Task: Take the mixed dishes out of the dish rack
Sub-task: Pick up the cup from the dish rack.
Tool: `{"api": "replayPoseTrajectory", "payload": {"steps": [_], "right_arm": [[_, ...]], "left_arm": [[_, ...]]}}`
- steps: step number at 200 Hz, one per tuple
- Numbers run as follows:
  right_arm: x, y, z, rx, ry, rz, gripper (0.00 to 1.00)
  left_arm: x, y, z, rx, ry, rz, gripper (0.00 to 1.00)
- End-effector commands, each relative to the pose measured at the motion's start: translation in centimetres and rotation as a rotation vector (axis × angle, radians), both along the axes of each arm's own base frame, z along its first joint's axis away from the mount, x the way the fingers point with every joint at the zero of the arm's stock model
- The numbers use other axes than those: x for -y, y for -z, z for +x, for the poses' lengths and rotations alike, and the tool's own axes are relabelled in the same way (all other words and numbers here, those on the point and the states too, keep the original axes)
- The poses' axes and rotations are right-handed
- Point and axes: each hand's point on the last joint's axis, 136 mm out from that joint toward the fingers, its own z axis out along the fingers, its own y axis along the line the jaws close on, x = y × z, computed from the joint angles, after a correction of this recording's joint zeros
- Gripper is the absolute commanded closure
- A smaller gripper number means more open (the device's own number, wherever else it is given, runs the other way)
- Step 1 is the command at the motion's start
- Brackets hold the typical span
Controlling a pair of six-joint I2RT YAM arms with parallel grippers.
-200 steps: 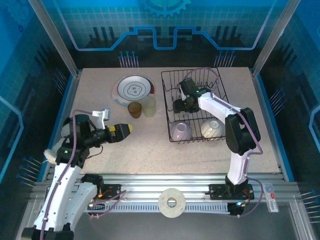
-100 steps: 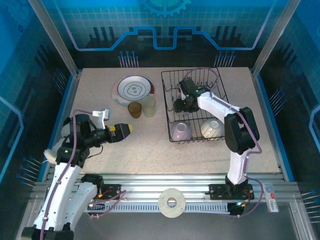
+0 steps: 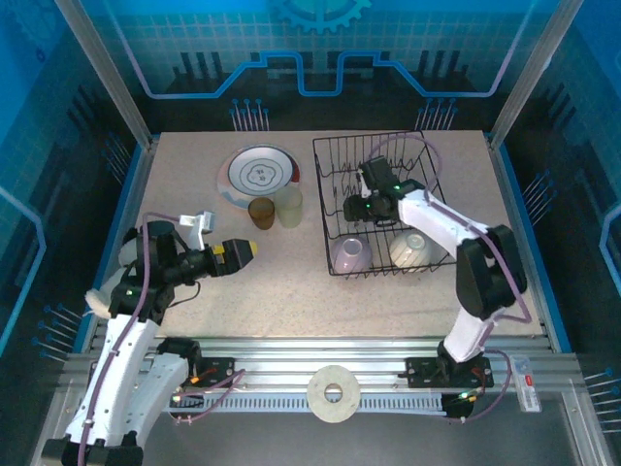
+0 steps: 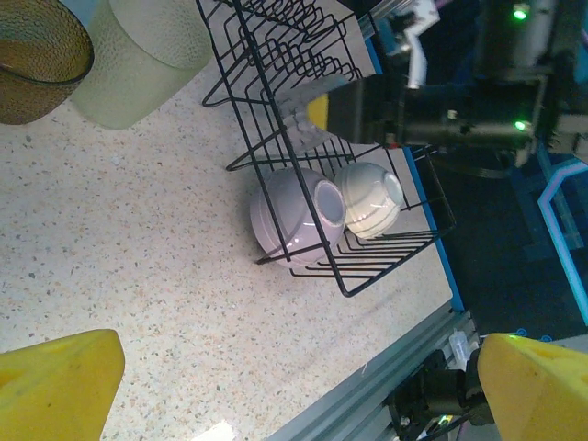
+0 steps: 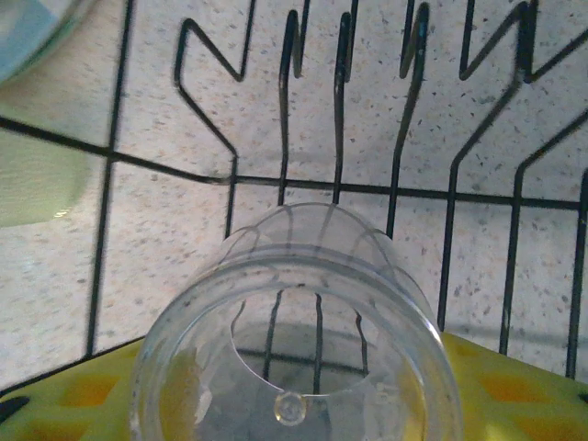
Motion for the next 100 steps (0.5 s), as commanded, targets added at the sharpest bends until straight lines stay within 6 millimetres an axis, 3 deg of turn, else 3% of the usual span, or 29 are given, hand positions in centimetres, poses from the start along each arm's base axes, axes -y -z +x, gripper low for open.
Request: {"api": "replayPoseTrajectory", "payload": {"steps": [1,59,90,100], "right_arm": [[0.6,-3.9,-0.3,0.093,0.049,0.150,0.56],[2.9,-8.1,-3.2,0.155,0.090,0.466,0.53],[2.8,-9.3,-4.1,0.173,0.062,0.624,0.52],[2.7,-8.6,-4.6,0.155,0.054,0.675,0.52]], "left_arm": [[0.0,0.3,-0.1,-0.026,-0.009,-0.008,0.01],[1.3,-0.4,-0.2,-0.023,0.044,-0.085,0.01],[1.7,0.1,0.2,-0.061,0.050,-0.115,0.01],[1.9,0.2,0.4,-0.070,0.053,-0.136,0.01]]}}
